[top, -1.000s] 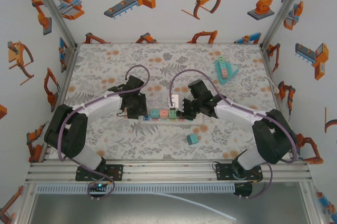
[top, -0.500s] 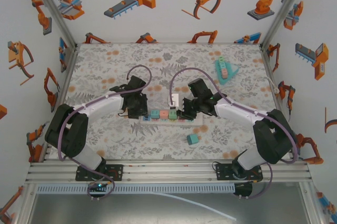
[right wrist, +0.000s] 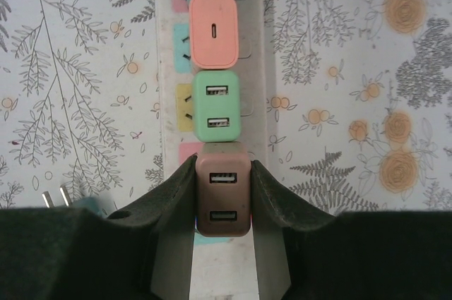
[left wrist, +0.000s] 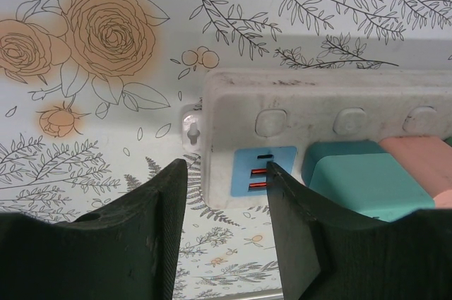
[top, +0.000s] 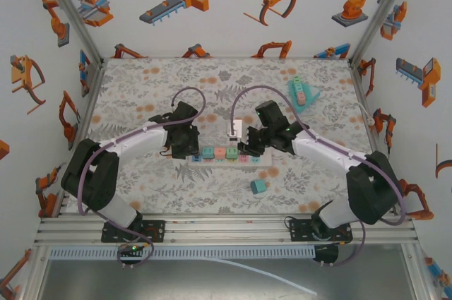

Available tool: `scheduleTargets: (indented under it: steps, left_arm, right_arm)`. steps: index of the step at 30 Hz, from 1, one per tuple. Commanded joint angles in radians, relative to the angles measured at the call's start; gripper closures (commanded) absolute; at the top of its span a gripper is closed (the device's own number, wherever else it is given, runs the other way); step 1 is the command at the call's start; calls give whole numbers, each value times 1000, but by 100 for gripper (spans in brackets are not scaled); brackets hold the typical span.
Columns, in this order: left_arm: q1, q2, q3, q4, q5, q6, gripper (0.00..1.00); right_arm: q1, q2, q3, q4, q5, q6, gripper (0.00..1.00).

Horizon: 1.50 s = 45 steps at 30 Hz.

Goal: Pull the plug off the socket

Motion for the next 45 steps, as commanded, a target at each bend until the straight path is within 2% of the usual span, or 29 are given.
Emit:
scheduleTargets:
  steps: [1,7,13,16,20,23,27,30,35,39,45]
  left_arm:
    - [-9,2,-2,-97,-38,25,51]
    - [-9,-62,45,-122,-46,31,51]
    - [-9,-168,87,-134,-67,64,51]
    - [-9,-236,97,-119,-40,99,51]
    - [-9,-334,99,-59,67,160,50]
    - [-9,-415,71,43,192,217,50]
    - [-16,-528,-9,239,404,320,50]
    - [-35,-598,-58,338,501,412,49]
    - [-72,-650,-90,387,642,576,44]
    - [-126,-642,-90,393,696,675,38]
    - [-196,-601,-89,435,705,707,23]
  right_arm:
    - [2,-77,-16,101,-44,80,86]
    - [2,-212,-91,210,-11,287,86]
    - [-8,-349,-183,394,27,748,87]
    - [-12,-413,-221,412,97,944,87]
    - [-31,-494,-257,324,210,1125,89]
    - [-62,-560,-304,260,274,1242,89]
    - [-125,-671,-406,225,276,1383,89]
    - [-166,-761,-485,196,278,1470,90]
    - [-195,-868,-597,124,308,1562,90]
    - [-198,-916,-696,123,378,1658,92]
    - [-198,-903,-770,127,414,1711,92]
